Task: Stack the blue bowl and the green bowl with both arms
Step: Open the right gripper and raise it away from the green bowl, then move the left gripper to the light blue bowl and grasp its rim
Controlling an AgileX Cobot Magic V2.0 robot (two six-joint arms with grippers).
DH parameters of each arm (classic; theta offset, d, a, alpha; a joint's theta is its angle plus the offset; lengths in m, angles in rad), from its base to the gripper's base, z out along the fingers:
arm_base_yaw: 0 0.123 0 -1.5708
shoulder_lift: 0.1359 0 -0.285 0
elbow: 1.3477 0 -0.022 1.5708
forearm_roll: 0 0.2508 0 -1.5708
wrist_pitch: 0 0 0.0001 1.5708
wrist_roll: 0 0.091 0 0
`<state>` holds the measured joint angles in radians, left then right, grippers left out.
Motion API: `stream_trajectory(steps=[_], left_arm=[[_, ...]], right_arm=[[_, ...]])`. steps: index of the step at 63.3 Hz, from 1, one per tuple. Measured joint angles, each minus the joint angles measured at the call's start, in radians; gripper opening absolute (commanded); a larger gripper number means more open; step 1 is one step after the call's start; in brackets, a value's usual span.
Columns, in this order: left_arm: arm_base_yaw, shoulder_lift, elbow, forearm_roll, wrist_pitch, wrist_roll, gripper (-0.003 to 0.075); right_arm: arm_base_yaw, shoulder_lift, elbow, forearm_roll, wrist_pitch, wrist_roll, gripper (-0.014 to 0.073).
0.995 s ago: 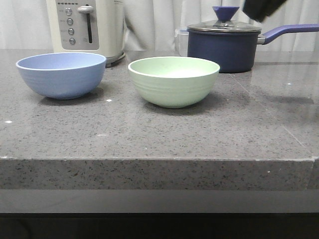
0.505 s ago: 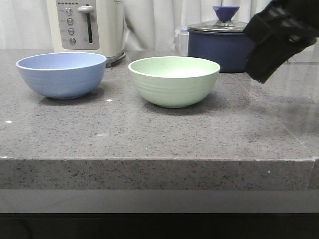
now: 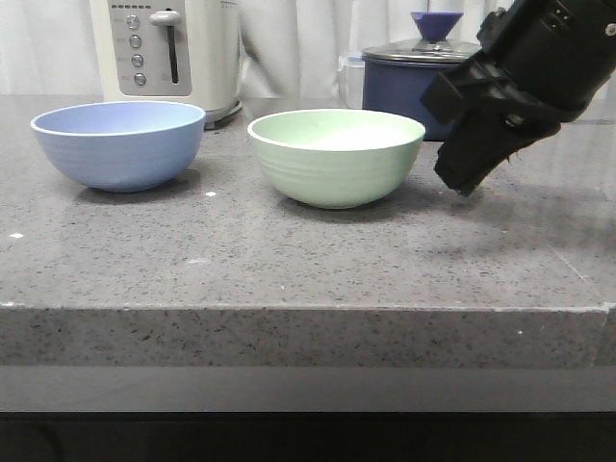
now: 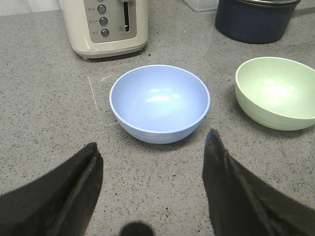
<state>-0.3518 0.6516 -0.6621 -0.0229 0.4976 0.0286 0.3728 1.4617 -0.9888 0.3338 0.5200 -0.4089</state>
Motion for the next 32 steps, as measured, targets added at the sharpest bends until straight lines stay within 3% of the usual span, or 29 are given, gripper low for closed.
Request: stream_trajectory(steps=[32], left_arm=[[0.000, 0.000, 0.000, 0.000, -0.004, 0.000, 0.0440]], right_arm=[[0.000, 0.003, 0.000, 0.008, -0.033, 0.000, -0.0064]])
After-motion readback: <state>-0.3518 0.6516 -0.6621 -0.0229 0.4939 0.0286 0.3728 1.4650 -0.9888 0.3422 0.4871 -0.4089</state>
